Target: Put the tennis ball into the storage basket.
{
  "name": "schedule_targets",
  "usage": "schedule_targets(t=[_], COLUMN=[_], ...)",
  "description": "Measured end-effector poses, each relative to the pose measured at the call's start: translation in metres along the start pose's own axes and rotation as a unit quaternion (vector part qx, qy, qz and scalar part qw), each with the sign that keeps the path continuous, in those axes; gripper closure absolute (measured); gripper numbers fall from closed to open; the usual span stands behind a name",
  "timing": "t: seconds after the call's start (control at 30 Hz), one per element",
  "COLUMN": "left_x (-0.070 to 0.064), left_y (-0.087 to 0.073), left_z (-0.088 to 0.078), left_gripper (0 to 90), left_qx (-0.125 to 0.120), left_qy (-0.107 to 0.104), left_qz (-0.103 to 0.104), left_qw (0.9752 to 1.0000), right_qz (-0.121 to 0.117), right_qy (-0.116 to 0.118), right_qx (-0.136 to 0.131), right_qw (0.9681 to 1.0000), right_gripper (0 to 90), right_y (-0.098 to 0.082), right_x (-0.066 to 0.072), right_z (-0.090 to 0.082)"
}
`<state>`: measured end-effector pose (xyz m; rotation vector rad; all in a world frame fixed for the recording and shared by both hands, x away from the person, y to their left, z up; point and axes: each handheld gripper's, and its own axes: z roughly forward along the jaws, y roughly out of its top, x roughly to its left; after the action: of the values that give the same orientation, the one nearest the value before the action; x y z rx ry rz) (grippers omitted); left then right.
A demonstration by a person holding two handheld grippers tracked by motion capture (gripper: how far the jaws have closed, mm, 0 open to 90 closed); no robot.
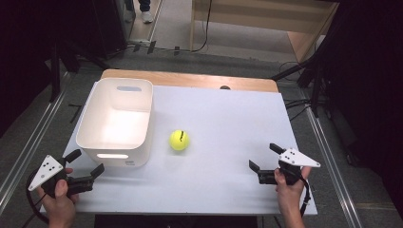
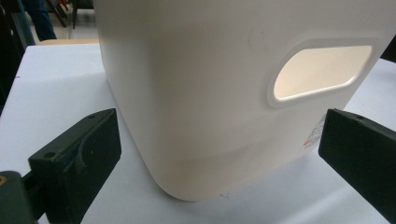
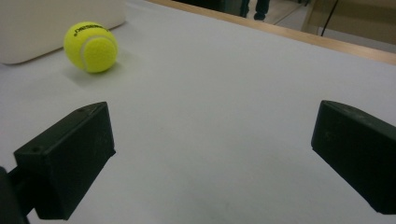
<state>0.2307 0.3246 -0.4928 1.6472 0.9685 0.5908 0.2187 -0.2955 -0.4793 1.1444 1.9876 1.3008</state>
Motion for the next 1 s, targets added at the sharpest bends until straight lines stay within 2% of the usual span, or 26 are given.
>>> schedule_targets(t=[0.07, 0.1, 0.4, 0.6, 1.0], left_x=[0.0, 0.0, 0.0, 0.0, -0.001], left_y=[0.0, 0.0, 0.0, 0.0, 0.0], left_z=[-0.001, -0.001, -0.001, 0.0, 0.001], left_gripper=[0.0, 0.0, 0.0, 0.0, 0.0], left_qx=[-0.001, -0.002, -0.002, -0.001, 0.002], left_qy=[0.0, 0.0, -0.003, -0.003, -0.003], left_qz=[0.002, 0.0, 0.002, 0.002, 0.006], left_qw=[1.0, 1.0, 1.0, 1.0, 1.0], right_qz=[-0.004, -0.005, -0.033, -0.04, -0.045], right_qy=[0.002, 0.014, 0.036, 0.046, 0.059], right_qx=[0.0, 0.0, 0.013, 0.014, 0.034], right_qw=[1.0, 0.9999, 0.9987, 0.9981, 0.9966], right_gripper=[0.0, 0.0, 0.0, 0.0, 0.0], right_y=[0.003, 0.009, 0.037, 0.048, 0.066], right_x=[0.001, 0.005, 0.016, 0.019, 0.024], right_z=[0.003, 0.009, 0.029, 0.036, 0.054])
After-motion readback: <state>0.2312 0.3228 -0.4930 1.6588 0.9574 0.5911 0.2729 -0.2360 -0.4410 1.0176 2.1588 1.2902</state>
